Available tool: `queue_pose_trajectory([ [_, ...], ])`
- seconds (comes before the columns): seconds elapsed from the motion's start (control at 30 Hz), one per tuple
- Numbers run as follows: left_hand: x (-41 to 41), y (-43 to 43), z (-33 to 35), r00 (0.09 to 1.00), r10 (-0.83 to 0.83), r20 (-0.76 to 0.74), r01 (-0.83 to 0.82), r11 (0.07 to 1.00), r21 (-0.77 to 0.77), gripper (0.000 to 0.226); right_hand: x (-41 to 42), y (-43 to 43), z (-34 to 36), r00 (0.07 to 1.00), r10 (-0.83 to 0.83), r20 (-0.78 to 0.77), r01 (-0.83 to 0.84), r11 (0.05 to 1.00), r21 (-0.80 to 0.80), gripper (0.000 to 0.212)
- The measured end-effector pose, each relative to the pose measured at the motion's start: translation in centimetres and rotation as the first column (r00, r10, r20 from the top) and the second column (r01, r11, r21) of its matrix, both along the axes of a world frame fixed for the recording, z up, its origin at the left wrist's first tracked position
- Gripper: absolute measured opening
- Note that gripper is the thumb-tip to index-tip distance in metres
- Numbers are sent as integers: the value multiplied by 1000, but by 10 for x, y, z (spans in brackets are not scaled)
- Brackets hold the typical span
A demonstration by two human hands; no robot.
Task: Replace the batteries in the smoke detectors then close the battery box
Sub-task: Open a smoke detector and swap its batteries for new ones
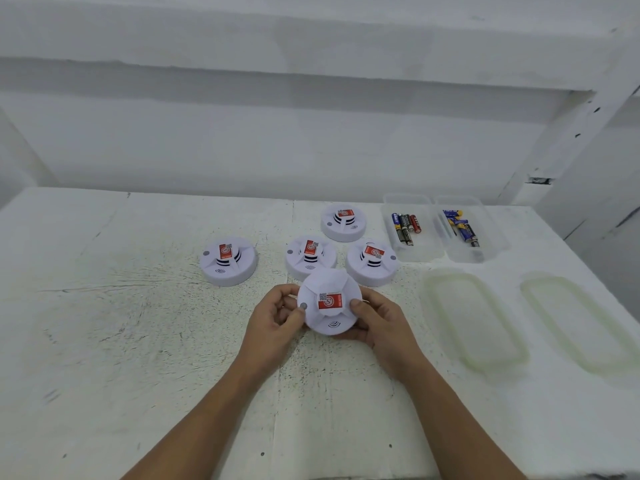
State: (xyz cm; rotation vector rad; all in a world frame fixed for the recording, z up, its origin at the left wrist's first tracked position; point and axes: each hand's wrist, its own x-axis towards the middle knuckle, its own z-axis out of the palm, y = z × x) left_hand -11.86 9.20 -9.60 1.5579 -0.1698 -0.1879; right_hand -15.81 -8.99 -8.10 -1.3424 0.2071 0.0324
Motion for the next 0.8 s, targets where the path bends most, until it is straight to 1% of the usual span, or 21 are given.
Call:
queue_pose_trajectory([
  [0.27, 1, 0, -2, 999, 5, 35, -6, 999, 40, 21, -1, 2, -1, 1000, -24, 2, 24, 1000, 17, 23],
  [0.4, 0, 0, -2, 1000, 2, 24, -3, 1000, 30, 18, -1, 2, -1, 999, -35, -1, 35, 999, 20, 23],
  [0.8, 1, 1, -4, 1000, -15, 27, 15, 1000, 4, 26, -2, 2, -2, 999, -39, 5, 39, 999, 5, 23],
])
